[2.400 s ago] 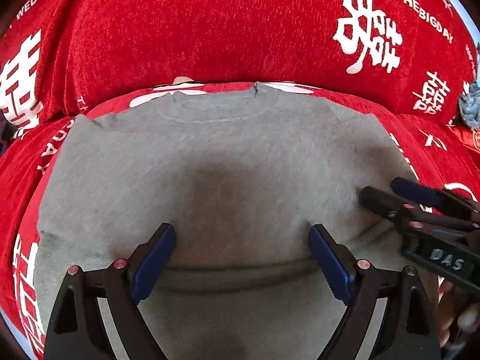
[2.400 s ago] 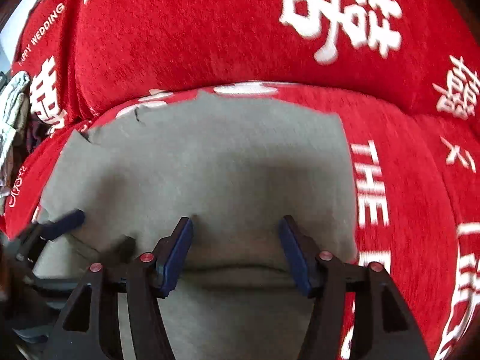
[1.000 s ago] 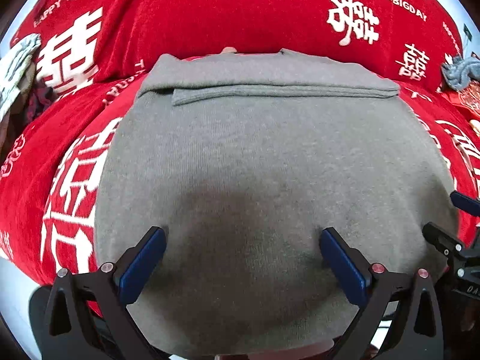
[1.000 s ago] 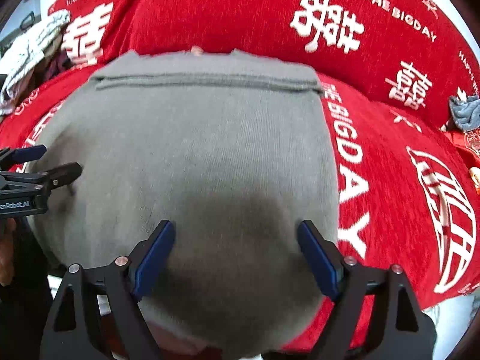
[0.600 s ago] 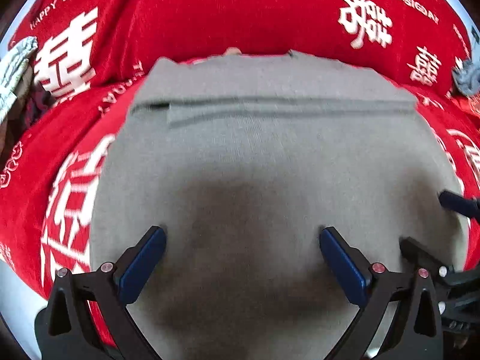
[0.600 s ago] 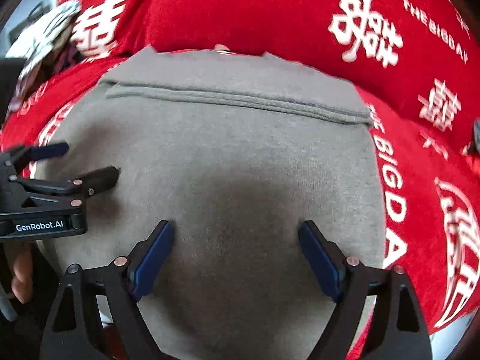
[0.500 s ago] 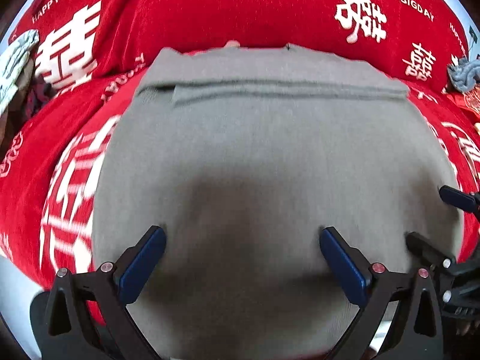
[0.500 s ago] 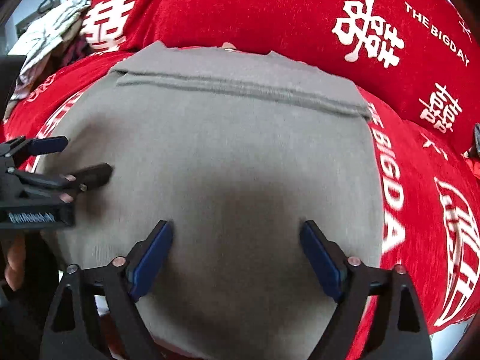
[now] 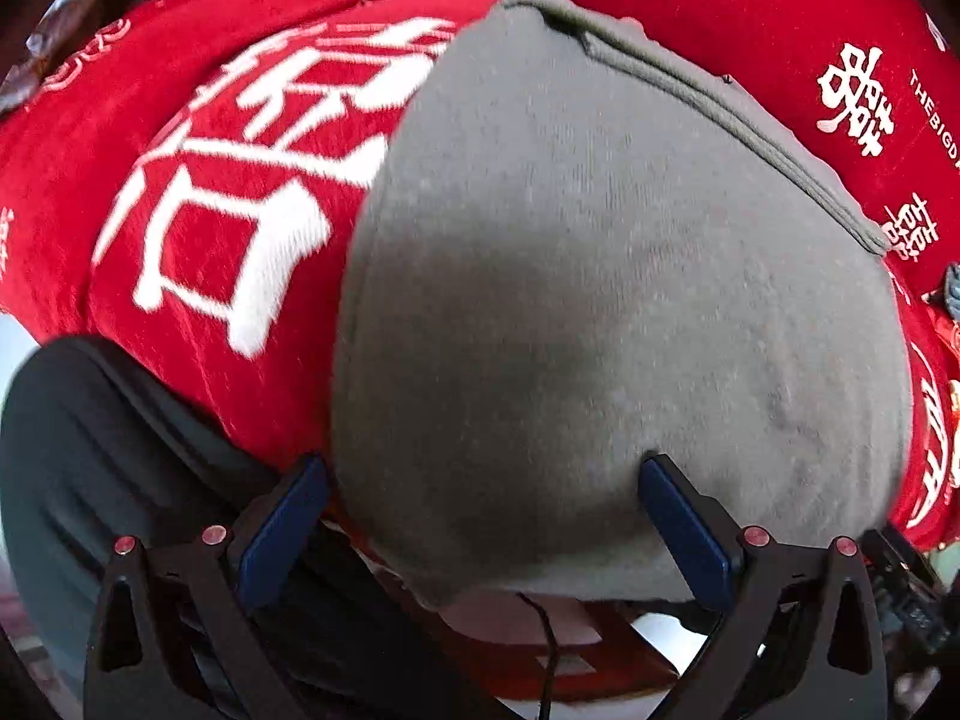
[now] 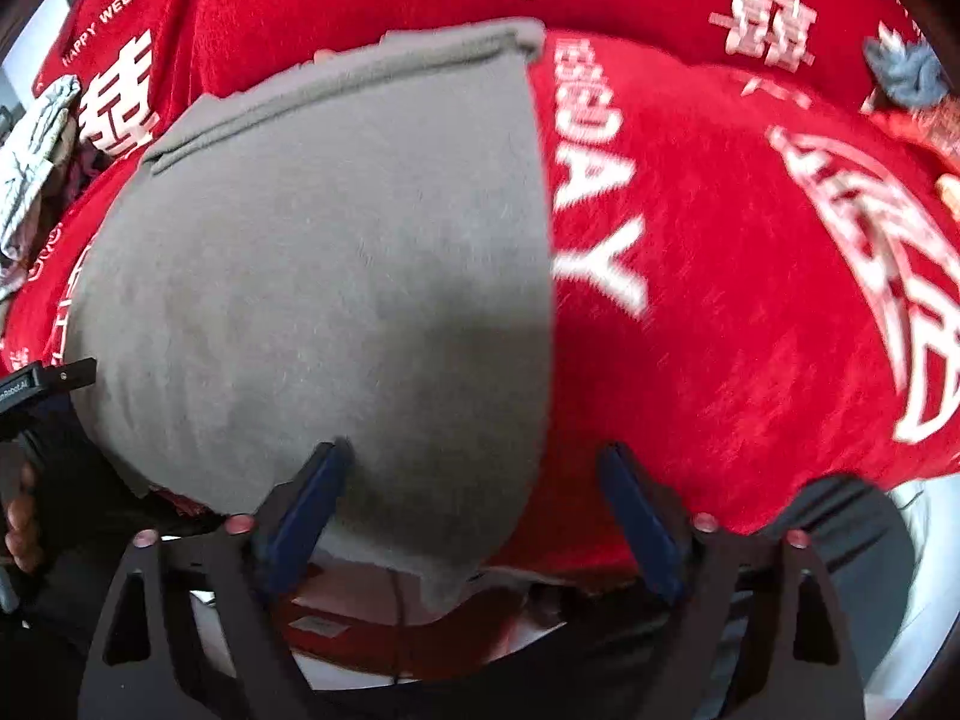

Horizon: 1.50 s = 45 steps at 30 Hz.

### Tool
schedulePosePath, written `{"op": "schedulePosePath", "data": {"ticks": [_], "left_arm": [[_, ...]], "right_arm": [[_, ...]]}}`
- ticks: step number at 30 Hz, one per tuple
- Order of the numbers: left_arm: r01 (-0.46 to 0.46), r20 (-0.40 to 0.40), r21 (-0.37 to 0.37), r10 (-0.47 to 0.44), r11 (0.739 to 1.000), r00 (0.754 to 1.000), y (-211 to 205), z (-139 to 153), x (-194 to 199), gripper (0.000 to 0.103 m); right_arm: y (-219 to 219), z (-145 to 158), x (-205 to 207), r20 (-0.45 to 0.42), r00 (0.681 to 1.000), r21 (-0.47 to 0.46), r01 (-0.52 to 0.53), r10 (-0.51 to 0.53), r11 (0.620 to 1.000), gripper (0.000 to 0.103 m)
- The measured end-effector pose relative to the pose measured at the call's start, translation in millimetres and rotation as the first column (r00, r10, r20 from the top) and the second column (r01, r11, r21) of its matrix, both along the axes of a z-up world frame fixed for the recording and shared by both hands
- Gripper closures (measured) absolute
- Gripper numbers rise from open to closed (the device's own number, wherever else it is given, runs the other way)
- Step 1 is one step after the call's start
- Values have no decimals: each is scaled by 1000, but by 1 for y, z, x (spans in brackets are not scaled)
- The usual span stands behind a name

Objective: Fold small clothes
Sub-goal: 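Move both grippers to the sweater's side edge and close on it, then fold the held sweater side over the other half with both grippers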

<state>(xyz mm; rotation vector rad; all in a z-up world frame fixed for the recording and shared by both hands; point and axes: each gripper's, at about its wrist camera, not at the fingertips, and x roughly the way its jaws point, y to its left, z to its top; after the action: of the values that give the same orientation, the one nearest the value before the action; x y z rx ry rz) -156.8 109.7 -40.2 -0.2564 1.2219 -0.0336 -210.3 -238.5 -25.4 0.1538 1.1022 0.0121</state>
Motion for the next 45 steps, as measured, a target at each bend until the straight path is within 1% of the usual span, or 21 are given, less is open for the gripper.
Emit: {"op": "schedulePosePath", "data": {"ticks": [2, 6, 7, 8, 9, 10, 11, 12, 13, 15, 16, 18, 19, 21, 25, 29, 33, 38, 40, 43, 45], "left_arm": [[11, -9, -11, -11, 1000, 1000, 0, -2, 0, 0], [28, -20, -21, -28, 999, 999, -2, -3, -1, 0], [29, -16, -18, -29, 999, 999, -5, -2, -3, 1], [35, -9, -15, -35, 999, 999, -5, -1, -3, 6], [44, -1, -8, -44, 999, 999, -7, 1, -4, 12], [50, 11, 2, -50, 999, 999, -8, 4, -6, 16], [70, 33, 1, -70, 998, 997, -12, 8, -10, 29], [79, 48, 22, -80, 997, 996, -17, 12, -13, 40], [87, 61, 47, -90, 995, 994, -20, 15, -16, 45], [83, 71, 81, -89, 993, 994, -21, 19, -17, 62], [75, 68, 83, -80, 994, 994, -18, 21, -18, 67], [65, 68, 51, -68, 997, 995, -8, 25, -21, 78], [63, 68, 37, -65, 997, 996, -4, 26, -22, 80], [62, 68, 29, -64, 998, 996, 2, 28, -22, 92], [77, 74, 6, -77, 997, 994, 5, 30, -20, 92], [82, 81, -1, -82, 997, 993, 4, 29, -21, 94], [95, 104, -2, -94, 995, 990, 1, 39, -23, 94], [132, 187, 20, -133, 991, 973, -7, 71, -17, 94], [131, 227, 11, -130, 991, 965, -6, 86, -7, 94], [119, 278, -1, -114, 993, 954, -6, 108, 22, 94], [114, 317, 16, -113, 993, 942, -6, 119, 44, 94]], "right_arm": [[10, 0, 1, 4, 1000, 5, -31, 31, 1000, 17], [17, -1, 0, -1, 999, -1, -50, 50, 999, 18], [17, -1, 1, 1, 999, -3, -47, 47, 999, 20], [17, -1, 1, 1, 999, -12, -40, 40, 999, 24], [17, -1, 0, 3, 1000, -29, -28, 28, 999, 36], [16, 1, -1, 11, 1000, -39, -16, 17, 999, 50], [16, 2, -4, 21, 1000, -29, -18, 19, 999, 61], [15, 4, -5, 31, 999, -2, -30, 30, 1000, 84], [14, 5, -5, 35, 999, 25, -37, 37, 999, 89], [15, 6, -5, 43, 998, 28, -41, 40, 999, 90], [13, 10, -6, 58, 997, 59, -50, 47, 997, 91], [10, 16, -6, 80, 995, 108, -60, 52, 992, 91], [7, 20, -7, 97, 994, 138, -71, 57, 988, 91], [3, 29, -9, 132, 989, 184, -95, 71, 978, 91], [2, 42, -8, 183, 979, 222, -132, 91, 966, 91], [3, 41, -9, 185, 977, 216, -143, 104, 966, 91], [3, 47, -10, 199, 975, 233, -146, 99, 962, 91], [-4, 68, -8, 257, 960, 263, -176, 106, 949, 91], [-9, 79, -1, 292, 952, 274, -176, 92, 946, 91], [-19, 94, 18, 344, 938, 289, -155, 49, 945, 91], [-22, 101, 37, 363, 932, 296, -131, 16, 946, 91]]}}
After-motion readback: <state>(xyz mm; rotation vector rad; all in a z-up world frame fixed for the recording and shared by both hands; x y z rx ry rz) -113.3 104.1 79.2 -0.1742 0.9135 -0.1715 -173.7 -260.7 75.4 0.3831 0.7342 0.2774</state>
